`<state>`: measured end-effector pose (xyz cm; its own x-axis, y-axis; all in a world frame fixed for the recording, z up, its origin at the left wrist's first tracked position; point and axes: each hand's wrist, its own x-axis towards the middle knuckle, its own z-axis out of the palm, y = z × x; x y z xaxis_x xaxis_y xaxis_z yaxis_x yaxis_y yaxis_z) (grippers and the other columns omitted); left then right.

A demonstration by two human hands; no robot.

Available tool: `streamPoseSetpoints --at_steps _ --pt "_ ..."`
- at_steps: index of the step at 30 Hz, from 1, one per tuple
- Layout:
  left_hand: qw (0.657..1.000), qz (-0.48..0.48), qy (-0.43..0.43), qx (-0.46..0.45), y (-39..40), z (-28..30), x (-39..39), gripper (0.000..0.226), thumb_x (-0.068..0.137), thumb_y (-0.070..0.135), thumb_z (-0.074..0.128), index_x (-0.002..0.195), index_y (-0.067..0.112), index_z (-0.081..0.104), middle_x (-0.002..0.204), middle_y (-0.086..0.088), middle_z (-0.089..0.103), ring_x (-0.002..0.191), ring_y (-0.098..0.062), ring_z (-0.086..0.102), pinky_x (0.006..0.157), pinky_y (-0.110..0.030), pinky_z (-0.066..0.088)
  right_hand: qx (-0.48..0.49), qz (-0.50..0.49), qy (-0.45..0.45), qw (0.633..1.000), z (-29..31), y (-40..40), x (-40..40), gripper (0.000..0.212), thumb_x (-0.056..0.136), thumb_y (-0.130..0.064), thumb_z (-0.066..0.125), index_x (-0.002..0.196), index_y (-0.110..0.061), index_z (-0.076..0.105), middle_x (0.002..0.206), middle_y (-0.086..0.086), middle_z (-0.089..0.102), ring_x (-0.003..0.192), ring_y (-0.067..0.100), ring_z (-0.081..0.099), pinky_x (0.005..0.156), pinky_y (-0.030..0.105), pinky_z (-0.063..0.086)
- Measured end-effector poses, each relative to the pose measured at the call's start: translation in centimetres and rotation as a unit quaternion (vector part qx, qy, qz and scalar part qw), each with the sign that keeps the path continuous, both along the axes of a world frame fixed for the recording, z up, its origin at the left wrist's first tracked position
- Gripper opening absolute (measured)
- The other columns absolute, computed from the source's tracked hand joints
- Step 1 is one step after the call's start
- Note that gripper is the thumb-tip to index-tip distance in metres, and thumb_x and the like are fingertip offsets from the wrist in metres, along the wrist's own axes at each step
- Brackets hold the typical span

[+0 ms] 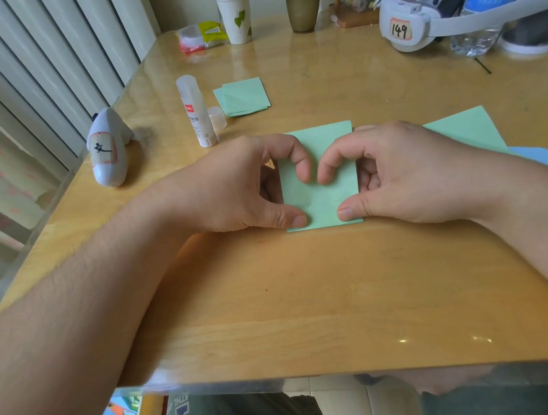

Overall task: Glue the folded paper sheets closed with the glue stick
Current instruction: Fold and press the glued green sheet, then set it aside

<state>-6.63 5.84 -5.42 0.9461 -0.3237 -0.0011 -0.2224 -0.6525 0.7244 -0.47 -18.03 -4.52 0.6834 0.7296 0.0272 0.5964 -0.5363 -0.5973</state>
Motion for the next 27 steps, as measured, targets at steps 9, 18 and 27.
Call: streamPoseSetpoints --at_steps 9,18,27 --pt "0.997 0.001 -0.058 0.046 0.0 0.1 0.1 0.044 0.071 0.034 0.096 0.102 0.037 0.065 0.090 -0.001 0.060 0.075 -0.011 0.056 0.071 -0.036 0.054 0.000 -0.001 -0.053 0.999 0.4 0.5 -0.8 0.029 0.071 -0.040 0.090 0.089 -0.036 0.067 0.085 -0.005 0.055 0.073 -0.005 0.053 0.067 0.011 0.038" --pt "0.998 -0.002 -0.054 0.037 0.1 -0.1 0.1 0.041 0.071 0.029 0.096 0.097 0.038 0.065 0.070 0.018 0.053 0.065 -0.005 0.050 0.061 -0.018 0.041 0.003 -0.017 -0.062 0.998 -1.1 1.4 -0.4 0.041 0.063 -0.057 0.091 0.079 -0.036 0.060 0.072 -0.015 0.049 0.080 -0.008 0.046 0.086 0.027 0.044" --pt "0.997 -0.006 -0.052 0.056 0.2 0.0 0.1 0.039 0.073 0.031 0.095 0.096 0.039 0.065 0.076 0.009 0.056 0.065 -0.004 0.050 0.062 -0.024 0.046 -0.024 -0.010 -0.030 0.999 -0.2 0.8 -0.3 0.040 0.061 -0.050 0.093 0.086 -0.040 0.064 0.090 -0.009 0.054 0.091 0.009 0.053 0.083 0.027 0.047"
